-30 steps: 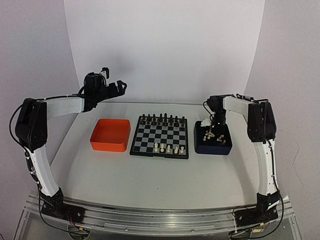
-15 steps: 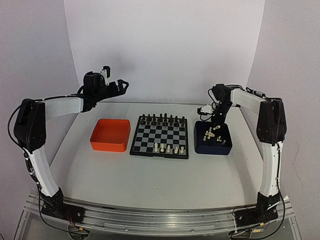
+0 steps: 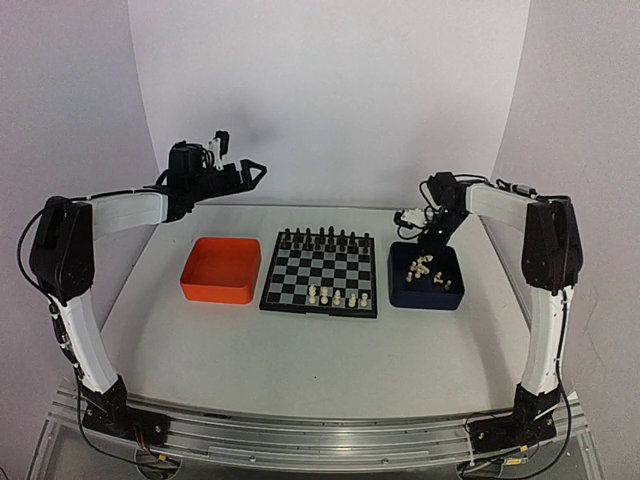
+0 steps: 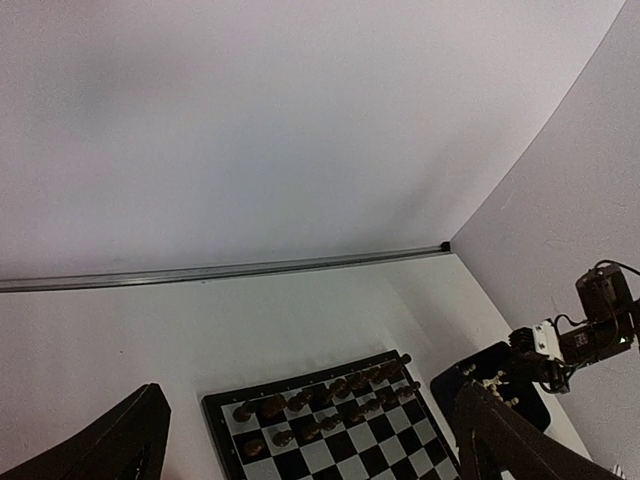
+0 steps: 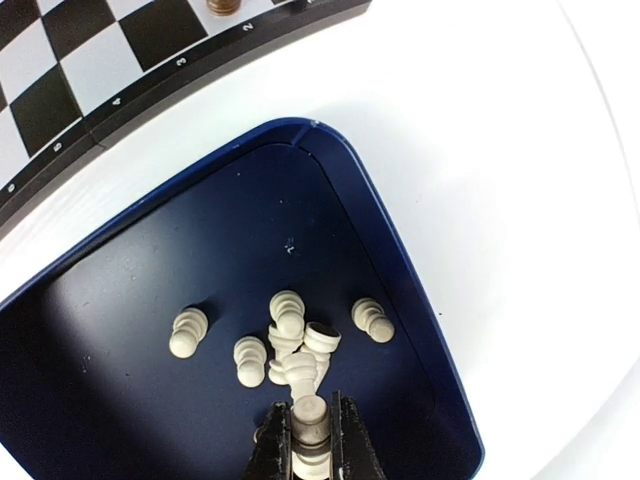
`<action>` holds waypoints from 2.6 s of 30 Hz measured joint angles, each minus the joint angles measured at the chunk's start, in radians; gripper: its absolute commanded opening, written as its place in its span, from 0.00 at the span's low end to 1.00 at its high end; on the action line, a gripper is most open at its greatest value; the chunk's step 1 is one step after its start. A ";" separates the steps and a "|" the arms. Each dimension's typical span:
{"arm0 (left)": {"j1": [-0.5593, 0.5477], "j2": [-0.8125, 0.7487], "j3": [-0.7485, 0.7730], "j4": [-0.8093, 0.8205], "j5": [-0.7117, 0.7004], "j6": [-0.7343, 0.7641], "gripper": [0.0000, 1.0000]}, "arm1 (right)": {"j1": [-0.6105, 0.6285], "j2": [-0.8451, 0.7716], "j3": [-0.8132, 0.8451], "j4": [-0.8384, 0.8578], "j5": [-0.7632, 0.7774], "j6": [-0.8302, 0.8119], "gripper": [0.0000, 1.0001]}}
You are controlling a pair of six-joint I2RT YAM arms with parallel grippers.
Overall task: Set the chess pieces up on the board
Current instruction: Pick up the chess piece from the storage box.
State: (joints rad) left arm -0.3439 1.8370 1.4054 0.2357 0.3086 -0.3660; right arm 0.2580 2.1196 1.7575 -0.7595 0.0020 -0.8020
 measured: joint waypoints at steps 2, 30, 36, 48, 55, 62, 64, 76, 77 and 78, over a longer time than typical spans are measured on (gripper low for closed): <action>0.000 0.023 0.030 0.001 0.054 0.000 1.00 | -0.001 -0.006 -0.021 0.019 -0.007 0.026 0.00; -0.334 0.537 0.564 0.004 0.828 -0.091 0.87 | -0.006 -0.539 -0.417 0.358 -0.811 0.665 0.00; -0.370 0.545 0.565 0.130 0.879 -0.194 0.83 | 0.000 -0.557 -0.458 0.372 -0.880 0.708 0.00; -0.452 0.640 0.602 0.313 0.936 -0.390 0.63 | 0.019 -0.594 -0.473 0.394 -0.922 0.728 0.00; -0.452 0.639 0.581 0.424 0.945 -0.447 0.56 | 0.019 -0.595 -0.495 0.397 -0.920 0.727 0.00; -0.452 0.639 0.570 0.439 0.942 -0.477 0.47 | 0.019 -0.605 -0.511 0.396 -0.919 0.724 0.00; -0.452 0.639 0.570 0.451 0.943 -0.490 0.45 | 0.019 -0.606 -0.512 0.397 -0.919 0.724 0.00; -0.452 0.639 0.563 0.525 0.945 -0.551 0.36 | 0.019 -0.606 -0.517 0.396 -0.915 0.724 0.00; -0.452 0.639 0.563 0.525 0.946 -0.552 0.35 | 0.019 -0.606 -0.517 0.396 -0.915 0.724 0.00; -0.452 0.639 0.563 0.525 0.946 -0.553 0.35 | 0.019 -0.606 -0.517 0.396 -0.915 0.724 0.00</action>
State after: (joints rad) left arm -0.7956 2.4763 1.9682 0.7609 1.2542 -0.9187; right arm 0.2768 1.5138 1.2407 -0.3634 -0.9129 -0.0780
